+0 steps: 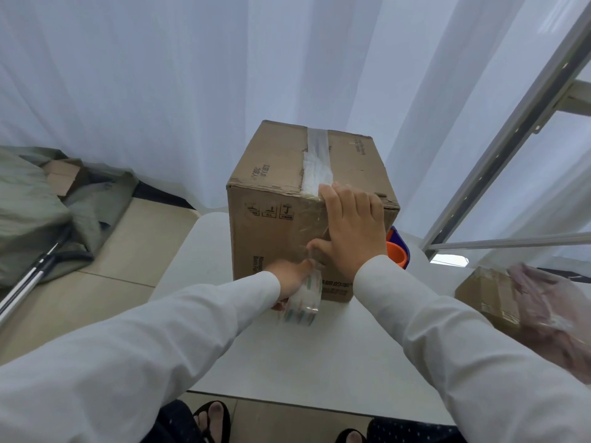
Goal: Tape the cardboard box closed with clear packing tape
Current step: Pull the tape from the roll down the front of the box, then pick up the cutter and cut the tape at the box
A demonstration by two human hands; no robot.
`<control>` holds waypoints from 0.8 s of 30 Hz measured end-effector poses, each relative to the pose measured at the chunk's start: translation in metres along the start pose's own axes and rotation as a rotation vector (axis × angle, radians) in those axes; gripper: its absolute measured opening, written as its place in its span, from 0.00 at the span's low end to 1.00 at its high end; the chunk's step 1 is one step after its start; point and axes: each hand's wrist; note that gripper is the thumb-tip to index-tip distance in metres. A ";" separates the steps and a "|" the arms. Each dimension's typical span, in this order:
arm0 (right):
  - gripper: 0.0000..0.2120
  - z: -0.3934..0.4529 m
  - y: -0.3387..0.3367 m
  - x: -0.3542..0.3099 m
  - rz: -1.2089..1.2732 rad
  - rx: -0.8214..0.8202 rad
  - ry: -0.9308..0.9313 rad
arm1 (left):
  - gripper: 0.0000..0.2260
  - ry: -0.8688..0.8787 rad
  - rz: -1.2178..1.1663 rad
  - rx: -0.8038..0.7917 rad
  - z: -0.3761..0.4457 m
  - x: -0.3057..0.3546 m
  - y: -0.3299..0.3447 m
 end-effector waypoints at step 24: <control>0.27 -0.112 0.012 0.145 0.112 -1.012 0.901 | 0.15 0.015 -0.355 -0.193 -0.011 0.002 -0.006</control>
Point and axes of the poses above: each hand's wrist, its own z-axis towards the middle knuckle, its own y-axis out of the palm, x = y × z, and after that the axes turned 8 degrees about z, right-handed
